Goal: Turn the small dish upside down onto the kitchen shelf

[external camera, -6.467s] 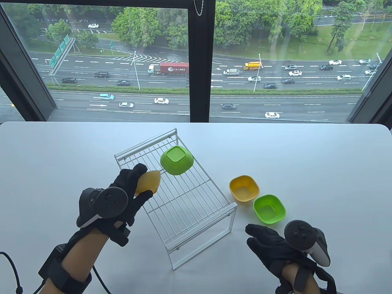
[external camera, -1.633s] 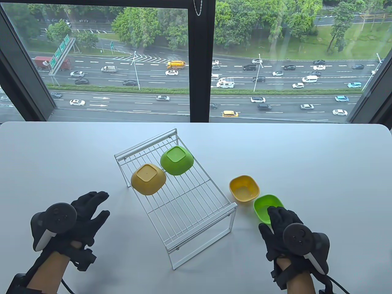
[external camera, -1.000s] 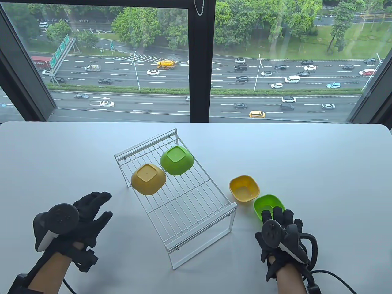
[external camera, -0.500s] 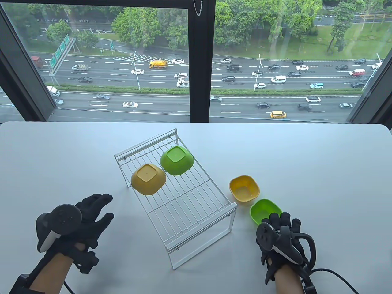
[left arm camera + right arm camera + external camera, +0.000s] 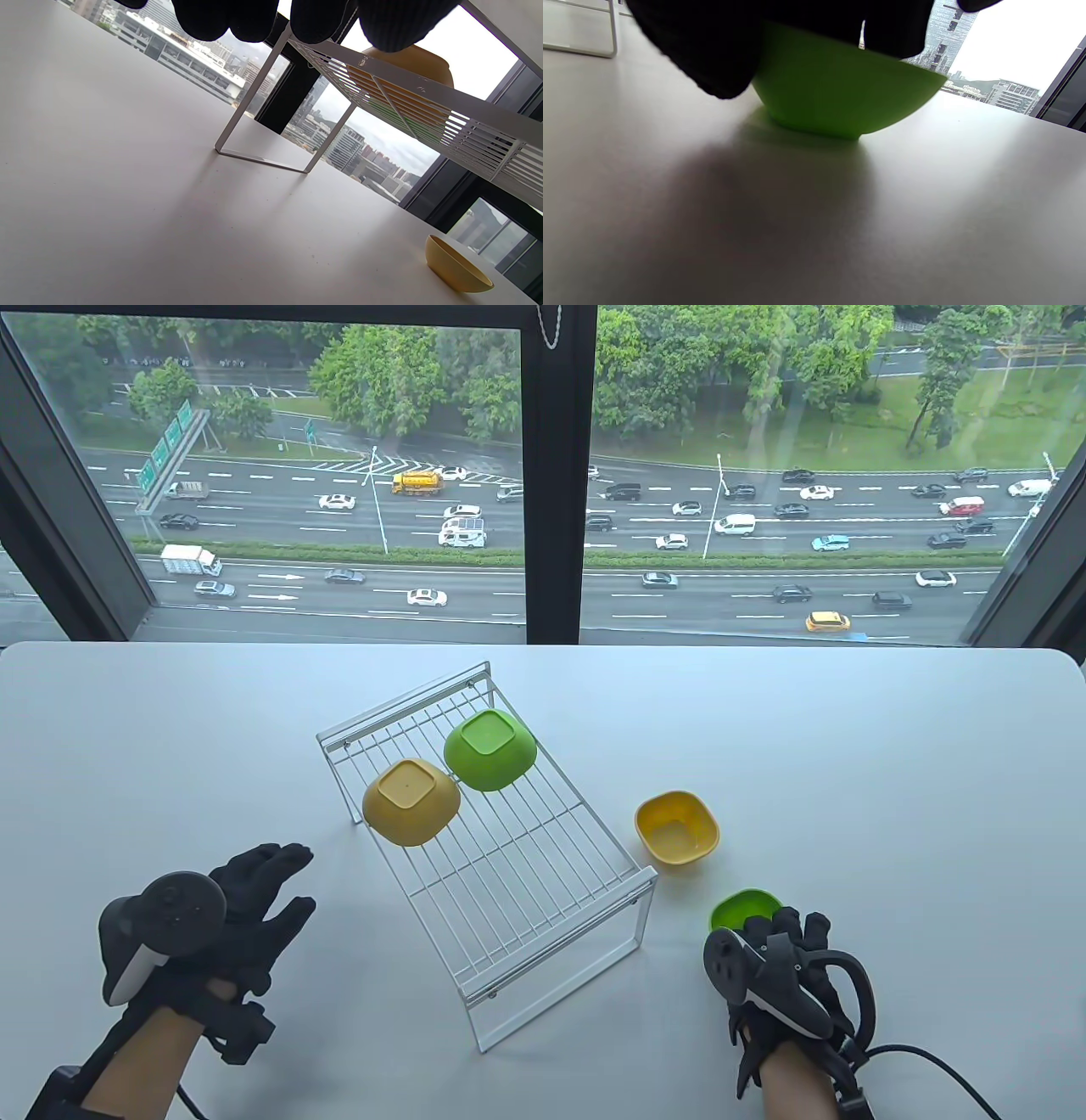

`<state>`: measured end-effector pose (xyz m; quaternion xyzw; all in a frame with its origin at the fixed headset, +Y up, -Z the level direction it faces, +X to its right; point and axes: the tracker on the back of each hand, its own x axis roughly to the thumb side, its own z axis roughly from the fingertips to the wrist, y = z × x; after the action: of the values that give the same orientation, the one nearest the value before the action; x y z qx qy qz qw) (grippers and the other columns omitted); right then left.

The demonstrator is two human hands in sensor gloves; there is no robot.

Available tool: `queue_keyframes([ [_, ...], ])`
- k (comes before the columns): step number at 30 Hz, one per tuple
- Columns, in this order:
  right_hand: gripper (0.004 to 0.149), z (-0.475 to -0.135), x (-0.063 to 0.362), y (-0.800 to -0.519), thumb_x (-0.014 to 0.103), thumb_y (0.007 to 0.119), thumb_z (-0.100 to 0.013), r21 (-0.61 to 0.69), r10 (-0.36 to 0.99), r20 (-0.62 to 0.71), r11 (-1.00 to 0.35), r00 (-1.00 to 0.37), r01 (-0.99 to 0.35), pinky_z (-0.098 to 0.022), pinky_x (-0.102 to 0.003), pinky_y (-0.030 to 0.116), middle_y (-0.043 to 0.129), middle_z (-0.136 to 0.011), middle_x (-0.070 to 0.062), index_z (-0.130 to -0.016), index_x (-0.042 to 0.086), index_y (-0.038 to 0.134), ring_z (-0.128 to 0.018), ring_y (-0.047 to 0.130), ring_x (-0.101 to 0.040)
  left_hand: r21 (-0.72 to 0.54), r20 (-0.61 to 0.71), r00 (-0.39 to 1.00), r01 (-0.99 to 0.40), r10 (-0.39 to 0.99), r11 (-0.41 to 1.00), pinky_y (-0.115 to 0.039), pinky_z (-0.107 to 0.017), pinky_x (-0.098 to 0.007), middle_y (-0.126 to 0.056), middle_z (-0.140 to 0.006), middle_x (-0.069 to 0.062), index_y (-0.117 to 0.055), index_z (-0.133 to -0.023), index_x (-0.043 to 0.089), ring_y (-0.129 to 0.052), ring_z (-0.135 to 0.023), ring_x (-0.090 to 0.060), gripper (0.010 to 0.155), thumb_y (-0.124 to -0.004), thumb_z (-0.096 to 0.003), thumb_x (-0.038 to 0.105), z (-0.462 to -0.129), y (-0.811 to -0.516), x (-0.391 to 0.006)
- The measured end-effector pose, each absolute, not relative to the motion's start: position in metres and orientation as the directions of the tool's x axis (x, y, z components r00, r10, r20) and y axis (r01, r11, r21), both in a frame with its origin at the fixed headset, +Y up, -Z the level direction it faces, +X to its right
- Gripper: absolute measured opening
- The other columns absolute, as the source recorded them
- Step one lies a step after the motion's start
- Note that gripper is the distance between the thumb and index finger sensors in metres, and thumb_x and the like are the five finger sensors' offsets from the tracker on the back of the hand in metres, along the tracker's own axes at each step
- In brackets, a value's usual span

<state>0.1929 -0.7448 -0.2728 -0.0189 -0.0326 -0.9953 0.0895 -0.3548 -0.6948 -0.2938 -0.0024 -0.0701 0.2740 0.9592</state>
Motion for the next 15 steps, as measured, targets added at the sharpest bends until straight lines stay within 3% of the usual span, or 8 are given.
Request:
queue_keyframes([
  [7, 0.041, -0.27, 0.198, -0.738, 0.041, 0.092, -0.043, 0.052, -0.121, 0.024, -0.991, -0.992, 0.122, -0.072, -0.064, 0.051, 0.088, -0.093, -0.007, -0.078, 0.022, 0.082, -0.085, 0.086, -0.037, -0.042, 0.136, 0.839, -0.527, 0.528, 0.849, -0.05, -0.075, -0.07, -0.055, -0.116, -0.008, -0.06, -0.108, 0.03, -0.06, -0.101, -0.04, 0.067, -0.074, -0.046, 0.053, -0.294, -0.694, -0.355],
  [15, 0.042, -0.265, 0.206, -0.729, 0.04, 0.09, -0.044, 0.017, -0.024, -0.012, -1.0, -1.0, 0.023, -0.072, -0.064, 0.051, 0.091, -0.087, -0.007, -0.08, 0.021, 0.08, -0.081, 0.09, -0.034, -0.04, 0.135, 0.839, -0.526, 0.526, 0.849, -0.05, -0.075, -0.07, -0.055, -0.116, -0.008, -0.059, -0.108, 0.03, -0.059, -0.101, -0.04, 0.067, -0.074, -0.0459, 0.053, -0.292, -0.695, -0.355],
])
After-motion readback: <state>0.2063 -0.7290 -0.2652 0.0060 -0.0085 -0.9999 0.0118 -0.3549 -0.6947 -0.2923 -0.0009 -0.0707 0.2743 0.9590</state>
